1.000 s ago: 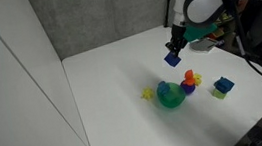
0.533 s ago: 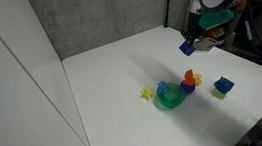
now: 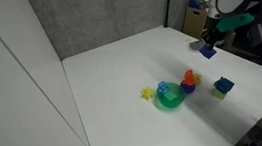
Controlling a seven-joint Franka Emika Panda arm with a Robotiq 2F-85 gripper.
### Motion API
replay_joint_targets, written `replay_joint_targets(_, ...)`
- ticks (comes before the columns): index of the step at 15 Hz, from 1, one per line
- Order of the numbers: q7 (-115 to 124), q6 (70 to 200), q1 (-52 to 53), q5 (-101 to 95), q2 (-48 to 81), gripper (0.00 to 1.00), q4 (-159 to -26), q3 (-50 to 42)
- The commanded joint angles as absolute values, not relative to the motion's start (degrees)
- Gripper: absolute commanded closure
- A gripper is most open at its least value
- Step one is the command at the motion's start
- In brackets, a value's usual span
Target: Pick up the blue block from the green bowl and put it on the table
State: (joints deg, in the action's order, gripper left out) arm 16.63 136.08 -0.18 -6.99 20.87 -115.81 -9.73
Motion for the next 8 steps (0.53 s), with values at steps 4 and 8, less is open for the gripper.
replay_joint_targets(4, 17.2, 135.8, -2.7, -9.4, 23.2, 0.97, -118.4, -12.4)
replay_joint_targets(8, 17.2, 135.9, -3.7, -10.0, 26.2, 0.97, -119.1, -14.0)
